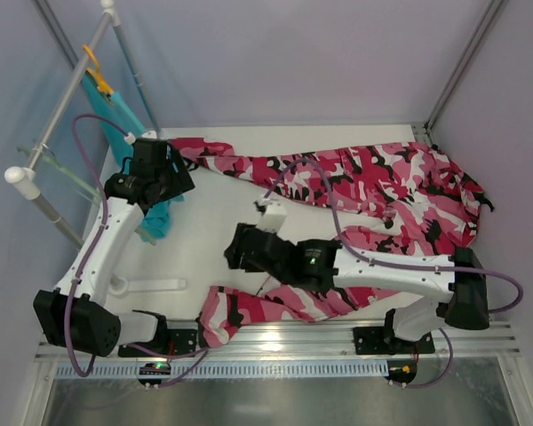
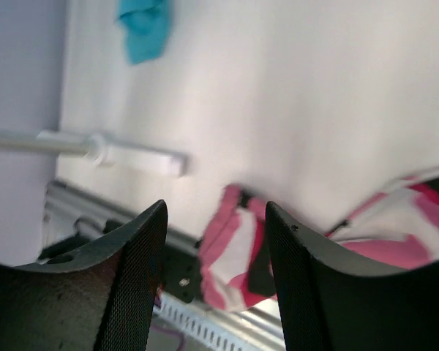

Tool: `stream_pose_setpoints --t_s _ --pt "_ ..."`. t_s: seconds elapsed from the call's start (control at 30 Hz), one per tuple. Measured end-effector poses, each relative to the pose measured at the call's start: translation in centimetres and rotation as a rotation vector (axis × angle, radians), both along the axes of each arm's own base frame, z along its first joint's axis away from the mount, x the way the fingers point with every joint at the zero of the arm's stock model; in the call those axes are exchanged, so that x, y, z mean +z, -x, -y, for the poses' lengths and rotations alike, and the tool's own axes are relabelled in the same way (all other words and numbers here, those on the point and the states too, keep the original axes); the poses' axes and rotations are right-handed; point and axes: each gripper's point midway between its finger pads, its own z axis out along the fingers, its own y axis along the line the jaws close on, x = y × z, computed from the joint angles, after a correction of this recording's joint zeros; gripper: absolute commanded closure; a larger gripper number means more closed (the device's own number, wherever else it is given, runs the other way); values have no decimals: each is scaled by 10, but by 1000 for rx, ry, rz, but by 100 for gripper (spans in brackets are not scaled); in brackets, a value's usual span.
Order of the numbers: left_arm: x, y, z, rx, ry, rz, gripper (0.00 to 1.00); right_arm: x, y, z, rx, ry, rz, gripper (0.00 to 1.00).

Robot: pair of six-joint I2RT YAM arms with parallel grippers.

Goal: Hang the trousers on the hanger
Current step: Fold the trousers

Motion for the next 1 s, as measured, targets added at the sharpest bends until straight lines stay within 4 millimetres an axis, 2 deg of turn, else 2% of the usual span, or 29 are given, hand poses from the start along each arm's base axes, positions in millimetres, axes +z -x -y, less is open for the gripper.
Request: stream_pose_setpoints --t_s 0.07,0.1,0.2,0.37,0.47,0.67,0.9,1.0 --pt "-4 6 0 -6 1 -8 27 -17 -32 44 -173 39 -69 41" --pt "-7 9 -1 -8 0 -15 27 -27 -41 64 -243 70 -99 41" --pt "-11 17 0 -18 10 -22 27 -62 -54 111 -399 189 -196 41" --pt "-10 21 1 -26 18 -15 27 -107 -63 155 -559 383 -320 41" --pt "-8 22 2 -32 19 -9 27 -131 -68 164 -615 490 -399 41" --pt "-7 23 0 -41 5 0 27 -169 -71 162 -651 600 -503 42" --pt "-5 22 -2 -35 -5 6 27 -188 -68 162 -681 607 -601 45" --pt "0 21 -3 -30 -7 20 27 -192 -67 161 -698 600 -629 50"
